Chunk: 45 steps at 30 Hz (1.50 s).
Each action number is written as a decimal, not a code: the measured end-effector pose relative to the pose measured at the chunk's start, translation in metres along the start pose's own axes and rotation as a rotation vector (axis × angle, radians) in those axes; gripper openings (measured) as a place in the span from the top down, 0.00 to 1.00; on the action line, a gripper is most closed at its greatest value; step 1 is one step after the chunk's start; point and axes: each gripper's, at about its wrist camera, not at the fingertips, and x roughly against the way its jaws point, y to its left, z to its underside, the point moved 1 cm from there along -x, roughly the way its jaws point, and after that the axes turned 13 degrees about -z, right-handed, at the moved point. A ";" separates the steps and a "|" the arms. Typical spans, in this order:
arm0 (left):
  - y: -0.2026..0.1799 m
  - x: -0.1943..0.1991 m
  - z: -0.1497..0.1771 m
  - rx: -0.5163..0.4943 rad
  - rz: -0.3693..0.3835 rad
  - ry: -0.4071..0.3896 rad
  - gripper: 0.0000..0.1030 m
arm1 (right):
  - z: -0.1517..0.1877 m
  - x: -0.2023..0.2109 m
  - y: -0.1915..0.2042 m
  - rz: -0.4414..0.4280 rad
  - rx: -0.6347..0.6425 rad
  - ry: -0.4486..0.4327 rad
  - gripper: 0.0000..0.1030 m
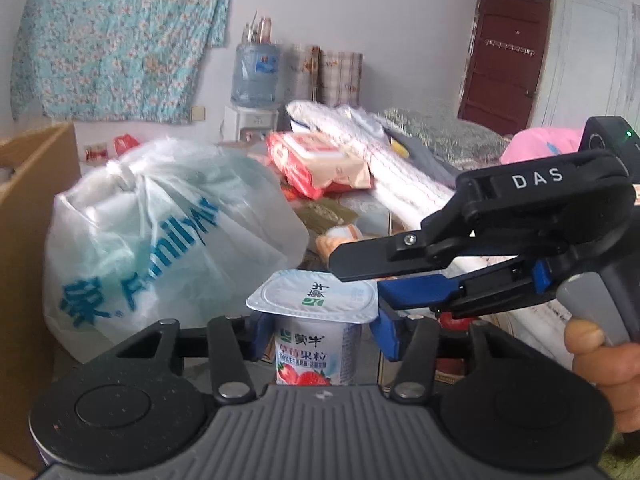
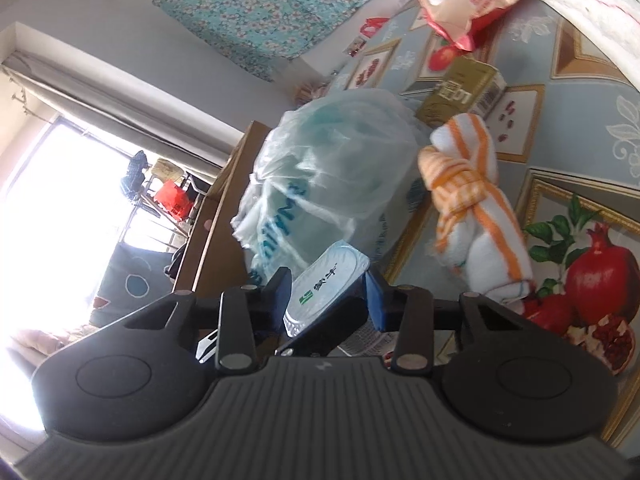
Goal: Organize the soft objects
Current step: 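Carry the yogurt cup with the left gripper toward the cardboard box, then lower the yogurt cup into the box and open the left gripper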
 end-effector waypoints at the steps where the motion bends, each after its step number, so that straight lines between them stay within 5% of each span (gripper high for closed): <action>1: 0.000 0.003 -0.001 0.003 -0.001 -0.007 0.49 | 0.001 0.001 0.004 -0.003 0.010 -0.001 0.62; 12: 0.030 0.059 -0.024 0.048 -0.063 -0.115 0.49 | -0.002 -0.012 0.073 -0.085 0.146 0.041 0.62; 22: 0.133 0.125 -0.070 0.125 -0.348 -0.183 0.50 | -0.025 -0.140 0.183 -0.282 0.322 0.280 0.61; 28: 0.213 0.122 -0.073 0.187 -0.505 -0.077 0.50 | -0.023 -0.261 0.211 -0.310 0.269 0.477 0.59; 33: 0.273 0.102 -0.055 0.244 -0.569 0.093 0.50 | -0.002 -0.355 0.195 -0.238 0.151 0.630 0.59; 38: 0.300 0.085 -0.041 0.225 -0.637 0.218 0.50 | 0.019 -0.412 0.173 -0.186 0.078 0.717 0.59; 45: 0.316 0.086 -0.028 0.281 -0.590 0.329 0.27 | 0.040 -0.447 0.150 -0.140 -0.018 0.797 0.59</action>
